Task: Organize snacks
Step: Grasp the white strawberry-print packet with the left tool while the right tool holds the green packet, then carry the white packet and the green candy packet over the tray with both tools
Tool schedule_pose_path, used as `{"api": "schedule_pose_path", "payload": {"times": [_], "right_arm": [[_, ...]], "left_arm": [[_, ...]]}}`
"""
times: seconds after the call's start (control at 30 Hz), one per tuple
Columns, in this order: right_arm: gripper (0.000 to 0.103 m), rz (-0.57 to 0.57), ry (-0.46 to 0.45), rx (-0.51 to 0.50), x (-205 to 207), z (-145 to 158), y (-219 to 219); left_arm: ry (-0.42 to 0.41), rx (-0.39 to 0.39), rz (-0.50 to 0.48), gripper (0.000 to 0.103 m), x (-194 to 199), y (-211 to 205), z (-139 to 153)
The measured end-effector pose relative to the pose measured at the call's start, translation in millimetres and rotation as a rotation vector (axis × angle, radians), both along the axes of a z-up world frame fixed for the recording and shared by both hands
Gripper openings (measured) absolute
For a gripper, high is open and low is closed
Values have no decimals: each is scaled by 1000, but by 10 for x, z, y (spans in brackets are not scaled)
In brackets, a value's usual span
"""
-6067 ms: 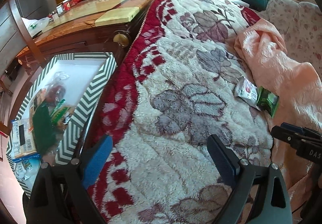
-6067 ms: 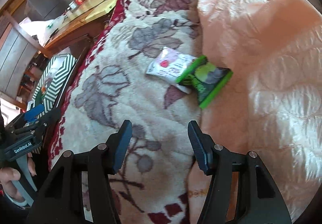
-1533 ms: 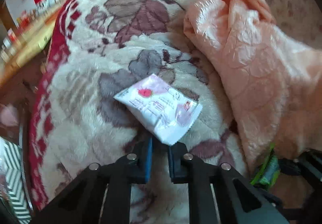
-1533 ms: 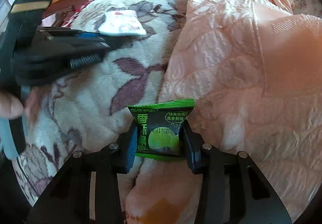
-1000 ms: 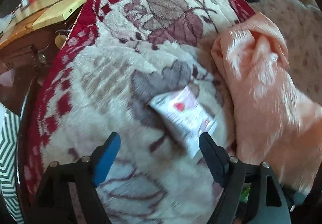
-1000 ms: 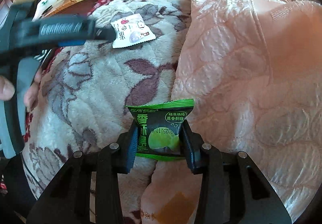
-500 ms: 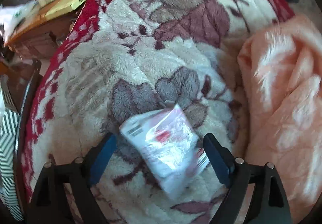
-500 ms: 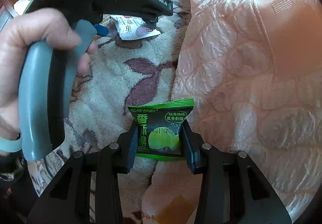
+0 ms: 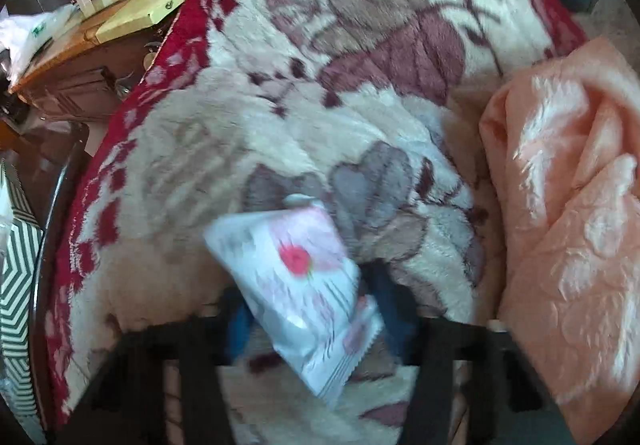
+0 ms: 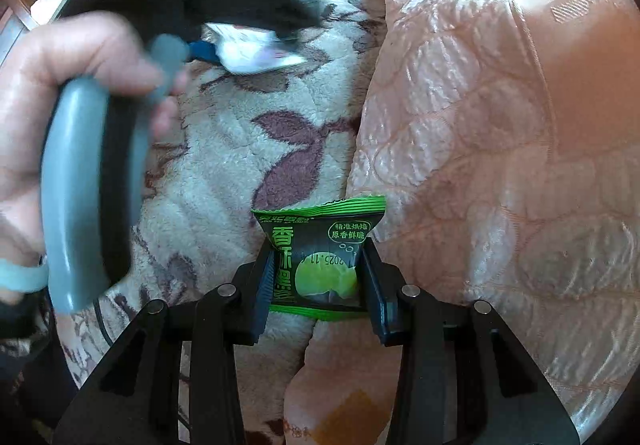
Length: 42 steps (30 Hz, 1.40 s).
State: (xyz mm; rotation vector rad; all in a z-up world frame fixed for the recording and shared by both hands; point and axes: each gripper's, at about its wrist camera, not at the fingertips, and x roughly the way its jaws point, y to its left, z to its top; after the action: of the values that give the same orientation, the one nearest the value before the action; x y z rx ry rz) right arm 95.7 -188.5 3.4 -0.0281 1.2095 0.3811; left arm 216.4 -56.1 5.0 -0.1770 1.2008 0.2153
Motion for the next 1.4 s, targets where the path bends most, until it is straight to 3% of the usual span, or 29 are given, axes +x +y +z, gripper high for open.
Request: {"api": "schedule_pose_path", "payload": {"times": [0.03,0.07,0.1,0.37,0.63,1.03,1.4], "right_arm": [[39,2,-3,0,-6,4,-6],[39,6,-8,-1,-9,11,-1],[39,8,-13,1,-56,33,-13],[39,23,-42,9,-162,127,42],[39,10,-65,104,-345,259,57],[39,70,-48,149,-592,271,515],[39,191,-63,136,-738,424,1149]], "left_arm": [[-10,-19,-4,20,-32,102,24],[-18,-51,-13,18,-86,199,42],[-25,-87,-28,17,-148,290,60],[-74,-149,-74,17,-741,803,214],[-122,-214,-130,17,-1239,1067,384],[-152,-99,-144,17,-1910,1175,529],[-196,-5,-73,17,-2304,1506,679]]}}
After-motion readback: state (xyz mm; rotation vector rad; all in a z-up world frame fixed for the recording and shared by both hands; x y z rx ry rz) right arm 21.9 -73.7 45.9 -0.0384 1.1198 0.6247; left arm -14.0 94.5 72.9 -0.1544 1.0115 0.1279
